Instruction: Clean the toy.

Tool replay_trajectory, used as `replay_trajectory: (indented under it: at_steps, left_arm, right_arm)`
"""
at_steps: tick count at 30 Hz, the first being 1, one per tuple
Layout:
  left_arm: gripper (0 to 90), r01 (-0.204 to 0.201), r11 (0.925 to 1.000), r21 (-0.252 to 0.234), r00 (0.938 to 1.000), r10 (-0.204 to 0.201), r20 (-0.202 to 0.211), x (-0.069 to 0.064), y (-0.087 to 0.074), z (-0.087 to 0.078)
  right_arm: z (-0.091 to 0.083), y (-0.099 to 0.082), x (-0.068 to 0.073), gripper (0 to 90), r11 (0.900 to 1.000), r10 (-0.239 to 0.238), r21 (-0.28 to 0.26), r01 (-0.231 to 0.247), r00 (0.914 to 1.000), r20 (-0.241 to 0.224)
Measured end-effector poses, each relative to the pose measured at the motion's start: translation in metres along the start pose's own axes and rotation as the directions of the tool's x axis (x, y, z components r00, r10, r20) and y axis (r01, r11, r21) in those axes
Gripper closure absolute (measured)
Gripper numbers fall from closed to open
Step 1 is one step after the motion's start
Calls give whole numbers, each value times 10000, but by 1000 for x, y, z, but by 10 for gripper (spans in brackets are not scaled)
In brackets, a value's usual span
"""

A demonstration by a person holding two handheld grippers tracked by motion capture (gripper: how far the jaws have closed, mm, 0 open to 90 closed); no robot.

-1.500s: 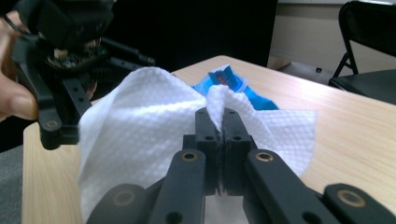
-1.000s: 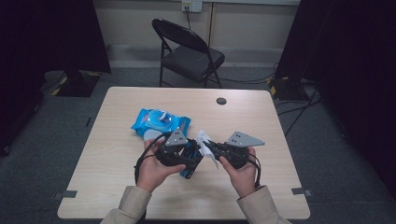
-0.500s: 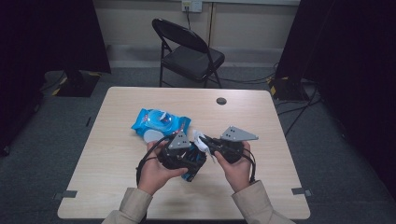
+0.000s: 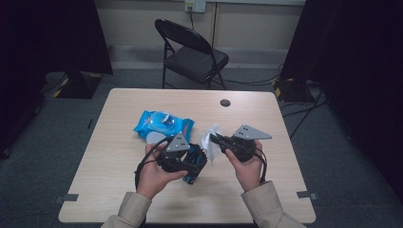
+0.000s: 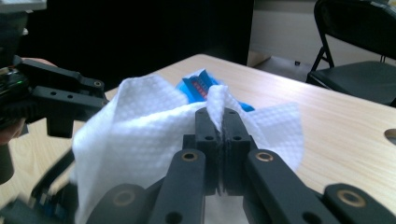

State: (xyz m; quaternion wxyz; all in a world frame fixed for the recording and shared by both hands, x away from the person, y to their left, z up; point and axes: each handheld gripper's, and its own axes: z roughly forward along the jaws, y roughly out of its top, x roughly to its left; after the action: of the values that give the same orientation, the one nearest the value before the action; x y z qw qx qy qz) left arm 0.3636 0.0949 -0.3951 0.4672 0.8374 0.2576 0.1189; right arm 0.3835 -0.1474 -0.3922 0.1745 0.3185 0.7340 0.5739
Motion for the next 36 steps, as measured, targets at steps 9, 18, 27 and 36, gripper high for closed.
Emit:
replay_trajectory:
  at_steps: [9, 18, 27, 36]
  left_arm:
    - [254, -2, 9998, -214, 9999, -2, -171, 1, 6, 0]
    - [254, 7, 9995, -312, 10000, -9, -65, -2, 10, 5]
    - [254, 63, 9996, -288, 9998, -69, -180, -1, 10, 5]
    - [254, 148, 9985, -529, 9995, -163, -270, 2, 12, 0]
  right_arm:
    - [-2, -13, 9, 882, 9999, -35, 167, 41, 9994, -343]
    - [11, -36, 21, 883, 9978, -52, 662, 85, 9987, -508]
    - [19, -53, 28, 883, 9953, 32, 966, 26, 9982, -596]
    - [31, -72, 41, 883, 9899, -40, 1410, 158, 9964, -841]
